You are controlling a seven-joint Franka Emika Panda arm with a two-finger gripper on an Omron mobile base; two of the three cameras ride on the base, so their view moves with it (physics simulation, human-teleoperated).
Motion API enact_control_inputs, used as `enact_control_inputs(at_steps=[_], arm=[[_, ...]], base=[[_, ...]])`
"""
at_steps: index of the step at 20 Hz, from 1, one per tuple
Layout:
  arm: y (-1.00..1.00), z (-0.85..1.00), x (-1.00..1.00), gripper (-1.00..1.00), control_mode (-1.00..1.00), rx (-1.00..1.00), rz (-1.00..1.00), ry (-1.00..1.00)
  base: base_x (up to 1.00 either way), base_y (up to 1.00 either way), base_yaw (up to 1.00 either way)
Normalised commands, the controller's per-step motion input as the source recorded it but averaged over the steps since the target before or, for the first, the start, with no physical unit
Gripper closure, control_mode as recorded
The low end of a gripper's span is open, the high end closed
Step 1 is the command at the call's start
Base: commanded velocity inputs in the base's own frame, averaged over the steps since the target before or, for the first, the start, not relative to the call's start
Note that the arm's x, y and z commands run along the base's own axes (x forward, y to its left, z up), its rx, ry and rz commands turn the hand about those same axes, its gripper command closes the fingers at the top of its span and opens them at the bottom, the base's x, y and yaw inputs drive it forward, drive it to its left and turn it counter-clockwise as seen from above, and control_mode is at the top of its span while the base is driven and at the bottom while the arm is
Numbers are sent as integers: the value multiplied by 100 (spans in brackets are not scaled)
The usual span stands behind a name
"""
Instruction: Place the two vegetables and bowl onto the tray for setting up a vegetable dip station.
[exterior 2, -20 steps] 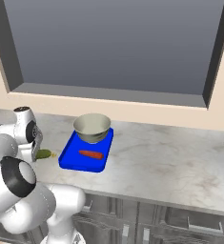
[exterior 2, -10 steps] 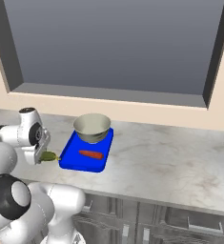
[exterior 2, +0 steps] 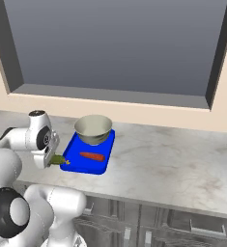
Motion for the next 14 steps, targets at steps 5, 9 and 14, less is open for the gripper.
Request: enact_control_inputs(at_steps=[5,9,14], arm=[[-32,0,9,100,-100,0,0,0],[-24,0,16,100,-100,0,0,-5],[-17,0,22,100,-100,0,0,0]], base=[[0,0,0],[0,0,0],[0,0,0]])
